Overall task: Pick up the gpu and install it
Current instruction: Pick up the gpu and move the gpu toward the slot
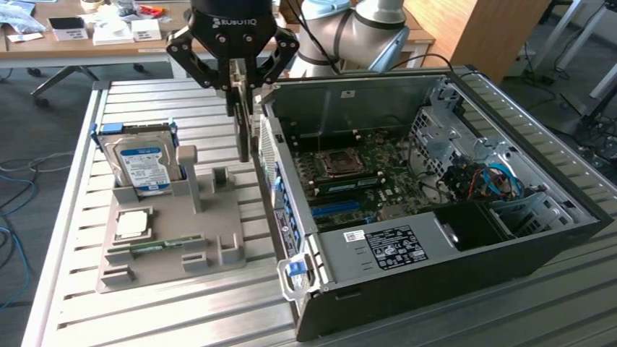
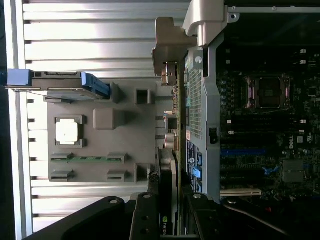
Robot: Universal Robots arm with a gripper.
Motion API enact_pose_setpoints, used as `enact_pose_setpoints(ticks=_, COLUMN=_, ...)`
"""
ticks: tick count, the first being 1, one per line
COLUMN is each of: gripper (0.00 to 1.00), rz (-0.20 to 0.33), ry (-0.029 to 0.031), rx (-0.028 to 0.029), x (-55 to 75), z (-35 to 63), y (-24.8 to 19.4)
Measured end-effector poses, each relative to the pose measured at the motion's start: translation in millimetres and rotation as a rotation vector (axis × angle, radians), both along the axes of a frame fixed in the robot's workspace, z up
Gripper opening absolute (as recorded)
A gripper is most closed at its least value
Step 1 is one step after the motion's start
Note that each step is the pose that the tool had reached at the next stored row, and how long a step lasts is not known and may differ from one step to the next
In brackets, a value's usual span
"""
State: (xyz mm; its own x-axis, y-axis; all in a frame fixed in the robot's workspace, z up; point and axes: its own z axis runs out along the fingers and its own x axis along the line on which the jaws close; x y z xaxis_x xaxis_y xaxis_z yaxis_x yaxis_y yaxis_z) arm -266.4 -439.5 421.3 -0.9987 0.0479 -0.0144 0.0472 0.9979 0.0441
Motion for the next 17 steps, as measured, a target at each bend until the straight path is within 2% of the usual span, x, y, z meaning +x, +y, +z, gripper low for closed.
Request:
enact_pose_setpoints(ticks=12, gripper=0.27, rz=0.000, ry=0.0000, rx=0.0000, x=13.6, z=0.0, y=0.0)
enact_pose_setpoints(ticks=17, gripper=0.27, rz=0.000, ry=0.0000, rx=0.0000, x=24.1, z=0.0, y=0.1)
